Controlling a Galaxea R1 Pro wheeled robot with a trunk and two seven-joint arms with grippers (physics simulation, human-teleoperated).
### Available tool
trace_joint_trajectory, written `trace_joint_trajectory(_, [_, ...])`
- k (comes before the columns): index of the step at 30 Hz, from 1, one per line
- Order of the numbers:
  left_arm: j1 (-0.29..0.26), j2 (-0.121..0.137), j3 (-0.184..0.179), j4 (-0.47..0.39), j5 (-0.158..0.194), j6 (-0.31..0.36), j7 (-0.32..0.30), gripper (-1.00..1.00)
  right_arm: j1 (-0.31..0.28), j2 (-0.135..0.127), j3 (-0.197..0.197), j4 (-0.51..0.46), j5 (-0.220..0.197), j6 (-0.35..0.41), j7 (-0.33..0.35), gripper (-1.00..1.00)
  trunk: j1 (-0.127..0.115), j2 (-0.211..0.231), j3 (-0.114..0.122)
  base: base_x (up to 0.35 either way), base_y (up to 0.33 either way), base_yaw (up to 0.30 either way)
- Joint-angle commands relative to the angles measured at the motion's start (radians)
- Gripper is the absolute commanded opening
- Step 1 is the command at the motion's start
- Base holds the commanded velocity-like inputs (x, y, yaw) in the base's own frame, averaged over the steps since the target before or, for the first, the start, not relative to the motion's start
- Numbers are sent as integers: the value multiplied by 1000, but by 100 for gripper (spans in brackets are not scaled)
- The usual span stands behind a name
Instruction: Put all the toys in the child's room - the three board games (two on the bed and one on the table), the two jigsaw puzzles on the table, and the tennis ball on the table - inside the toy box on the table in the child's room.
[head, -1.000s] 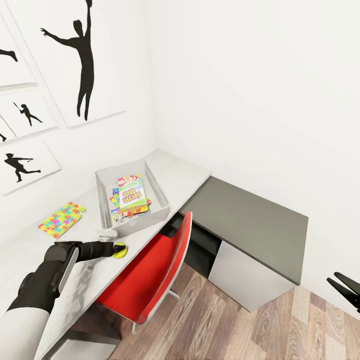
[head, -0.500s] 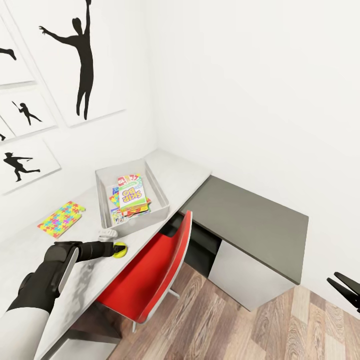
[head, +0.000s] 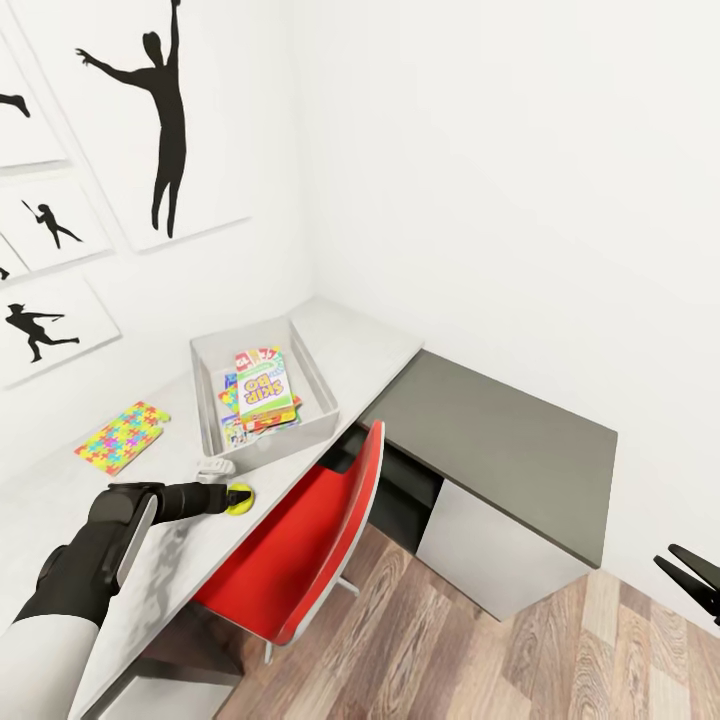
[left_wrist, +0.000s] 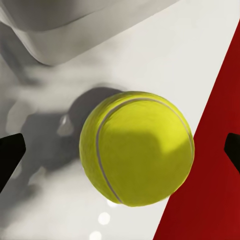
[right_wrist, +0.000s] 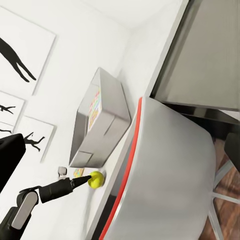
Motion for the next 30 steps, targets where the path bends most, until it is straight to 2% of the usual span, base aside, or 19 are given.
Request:
trace_joint_trajectory(1, [-1,0,2,-1,-3,6,-6,100,0,0,0,0,-1,4,2,100,0,-1,-2,0,0,0])
trace_joint_trajectory(17, [-1,-1,2,-1,-2,6,-6,100,0,0,0,0,-1,4,2,100,0,-1,-8,0,0,0])
trace_joint_trajectory(30, [-1,-16,0,-1,-2,6,-6,100,0,0,0,0,-1,4,2,100,0,-1,-9,0,0,0])
